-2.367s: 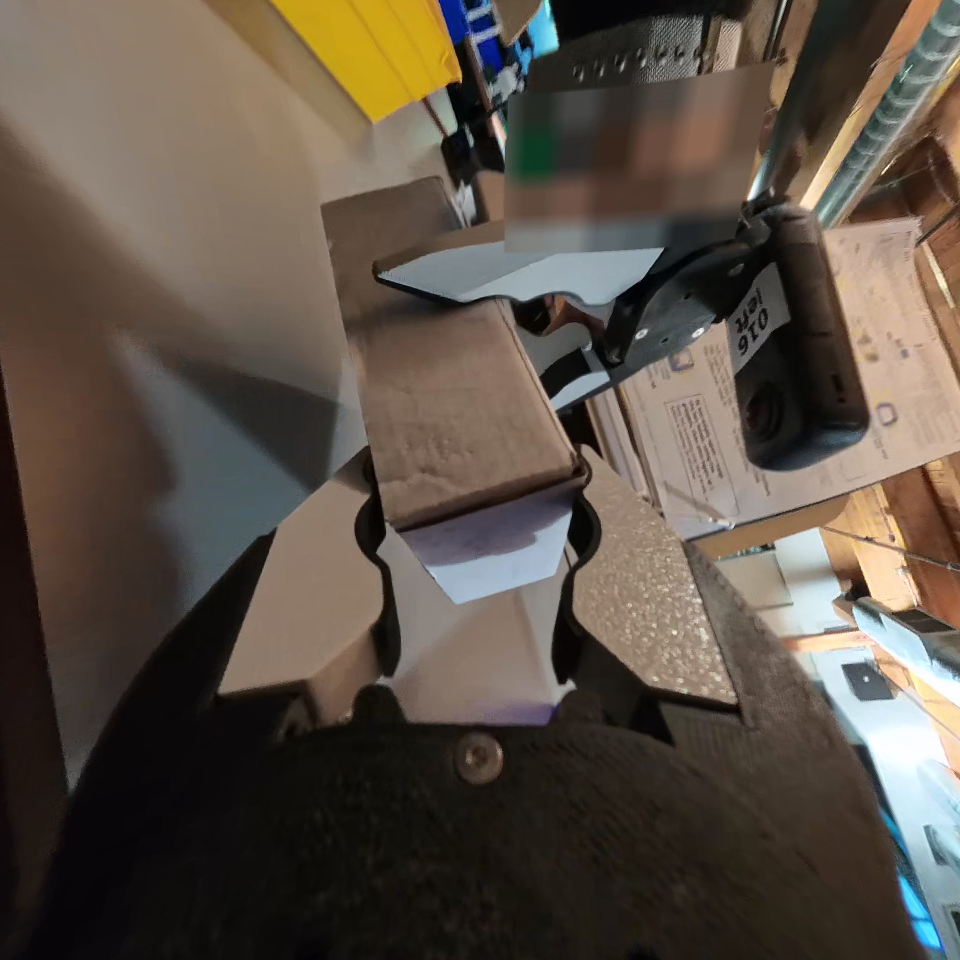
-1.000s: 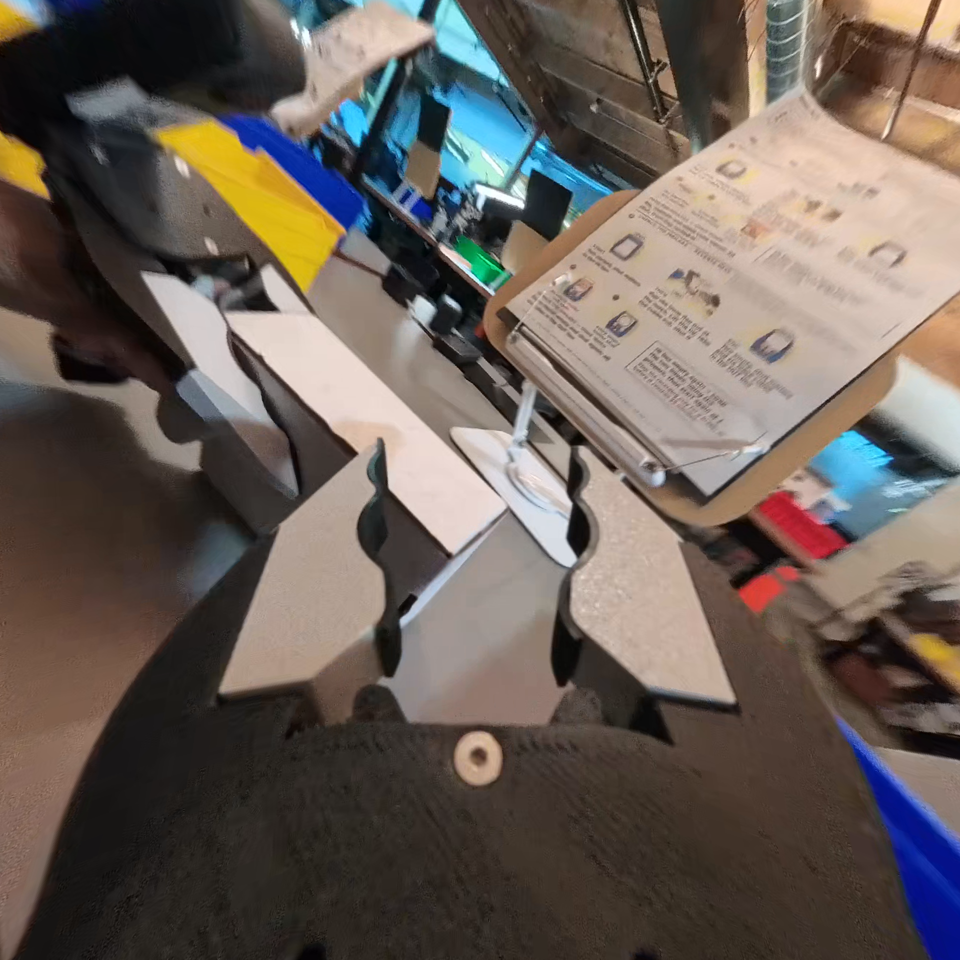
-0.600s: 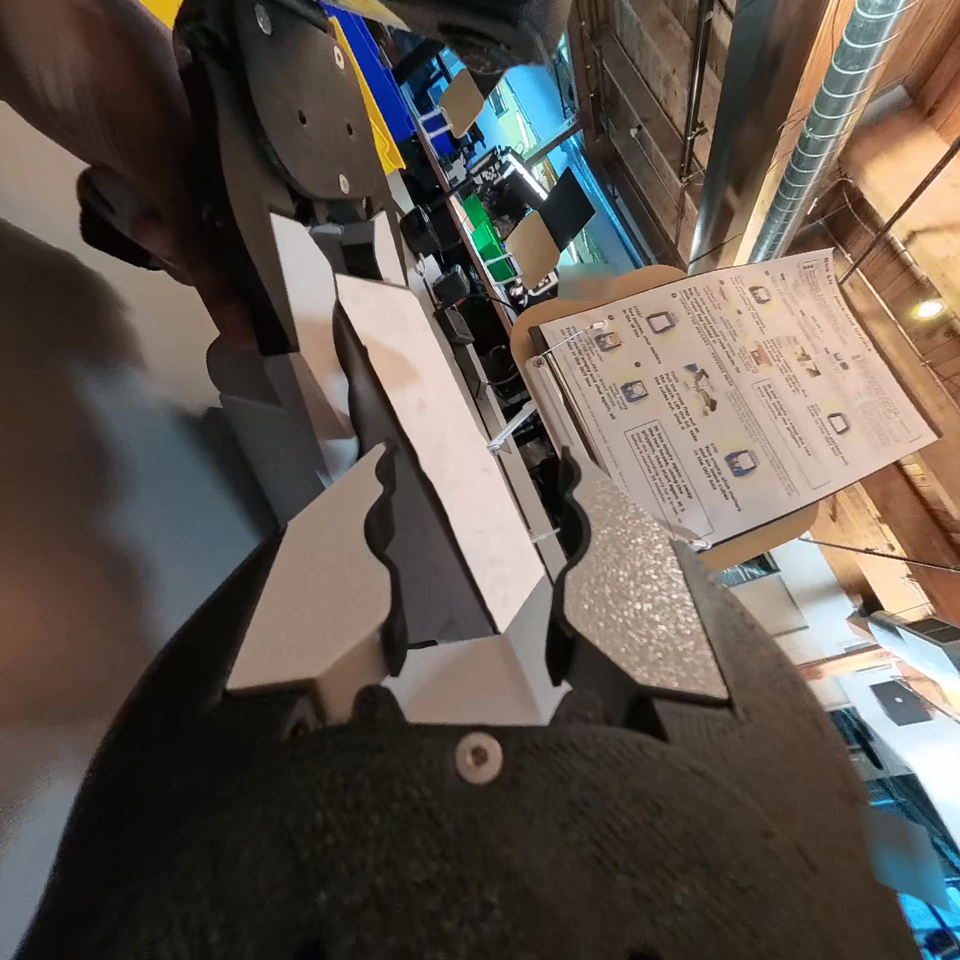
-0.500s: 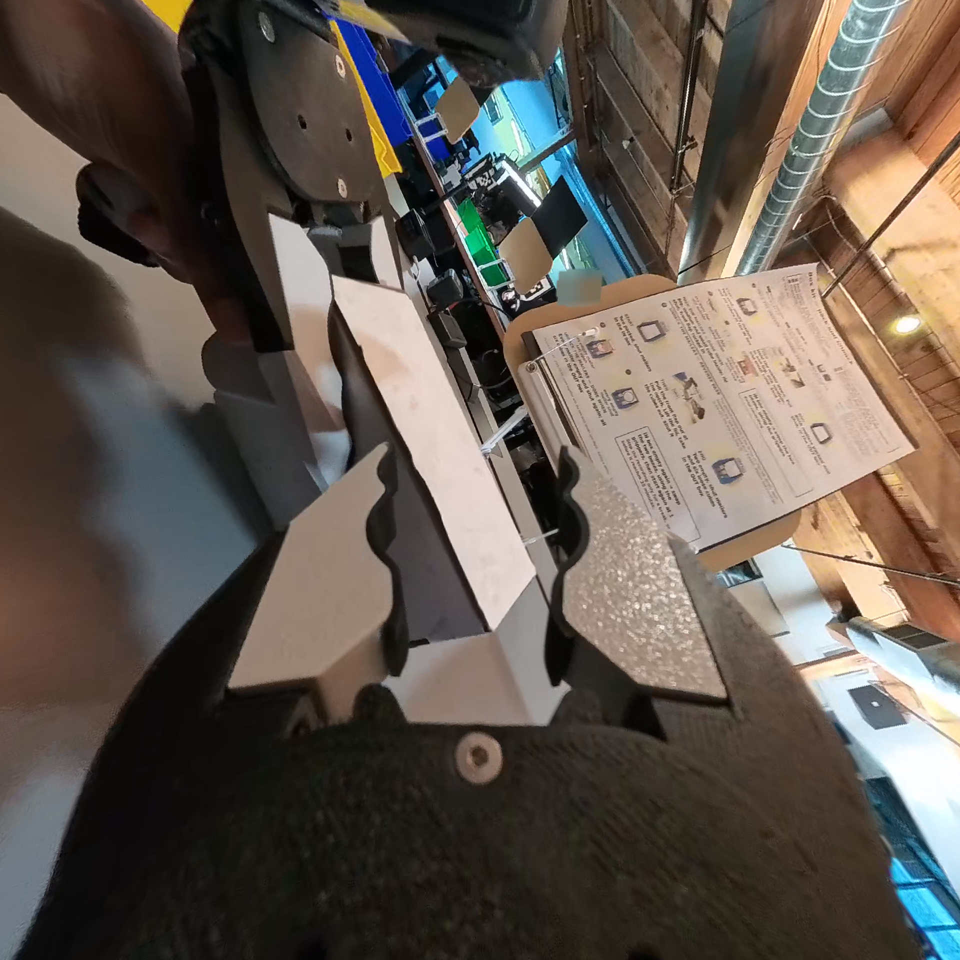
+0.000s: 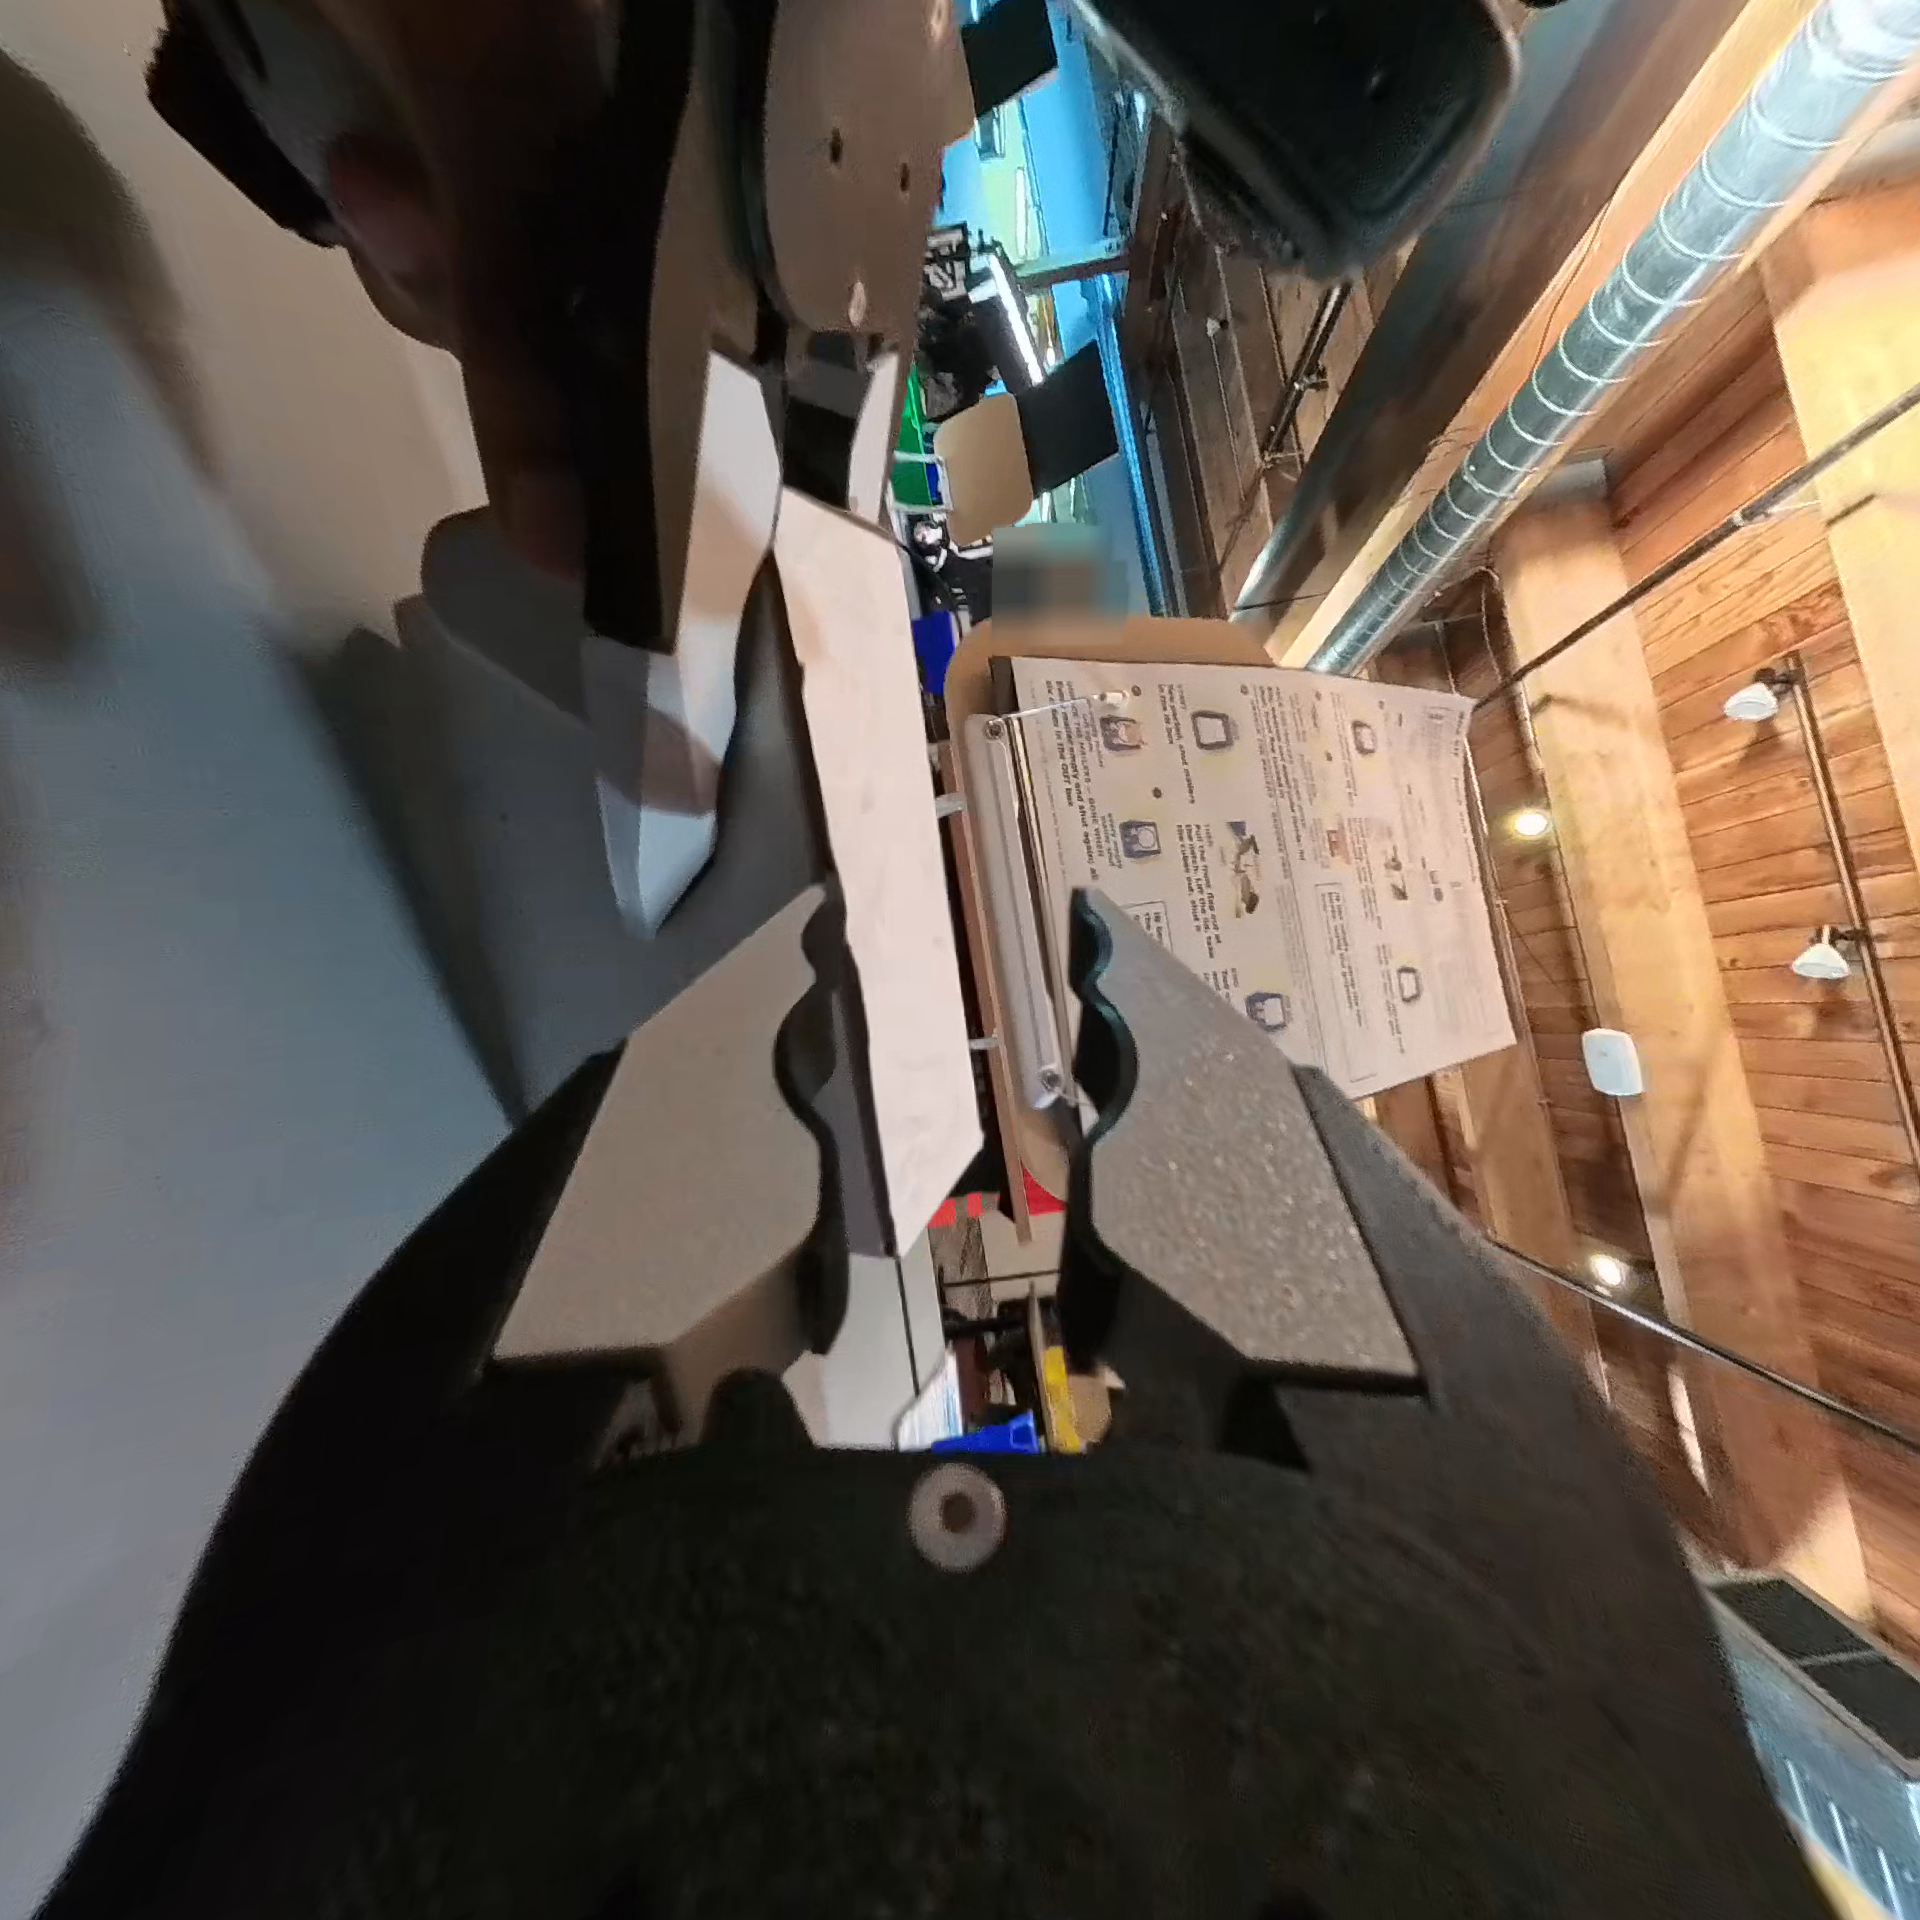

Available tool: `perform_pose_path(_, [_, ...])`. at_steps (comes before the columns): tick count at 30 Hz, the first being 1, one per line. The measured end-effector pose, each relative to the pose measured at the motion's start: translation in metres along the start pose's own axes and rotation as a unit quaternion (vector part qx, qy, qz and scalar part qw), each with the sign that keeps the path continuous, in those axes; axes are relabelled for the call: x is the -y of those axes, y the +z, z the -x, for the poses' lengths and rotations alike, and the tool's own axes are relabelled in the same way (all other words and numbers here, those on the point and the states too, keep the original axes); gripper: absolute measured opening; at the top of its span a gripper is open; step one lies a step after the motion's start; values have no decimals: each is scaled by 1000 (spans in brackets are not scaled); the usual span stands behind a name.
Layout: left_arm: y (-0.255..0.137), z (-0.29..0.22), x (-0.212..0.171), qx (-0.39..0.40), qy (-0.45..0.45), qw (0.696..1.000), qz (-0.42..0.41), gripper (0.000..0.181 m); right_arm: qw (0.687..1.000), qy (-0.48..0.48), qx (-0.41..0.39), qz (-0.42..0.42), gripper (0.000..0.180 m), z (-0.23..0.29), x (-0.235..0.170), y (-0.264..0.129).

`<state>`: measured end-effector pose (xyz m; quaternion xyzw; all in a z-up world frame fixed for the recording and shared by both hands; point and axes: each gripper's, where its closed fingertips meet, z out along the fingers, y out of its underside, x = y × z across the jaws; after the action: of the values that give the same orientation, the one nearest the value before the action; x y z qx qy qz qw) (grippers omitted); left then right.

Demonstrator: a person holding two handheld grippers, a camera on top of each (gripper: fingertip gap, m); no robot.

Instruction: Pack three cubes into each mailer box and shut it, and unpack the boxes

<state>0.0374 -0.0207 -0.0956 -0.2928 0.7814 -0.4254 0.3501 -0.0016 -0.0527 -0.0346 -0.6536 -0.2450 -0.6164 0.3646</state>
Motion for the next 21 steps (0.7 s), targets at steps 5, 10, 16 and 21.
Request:
perform_pose_path(5, [1,-1,-1,12,13,1000,15,90,1000,29,-8,11,52,-6,-5,0])
perform_pose_path(10, [0,-1,1,6,-1,1000,13,89,999,33,-37,13,51,-15,-3,-1])
perform_pose_path(16, [1,-4,0,-8,-24,999,21,87,992,118,-47,15,56,-27,-8,-2])
perform_pose_path(21, [1,-3,-1,-13,-31,999,22,87,987,150,-45,19,57,-27,-9,0])
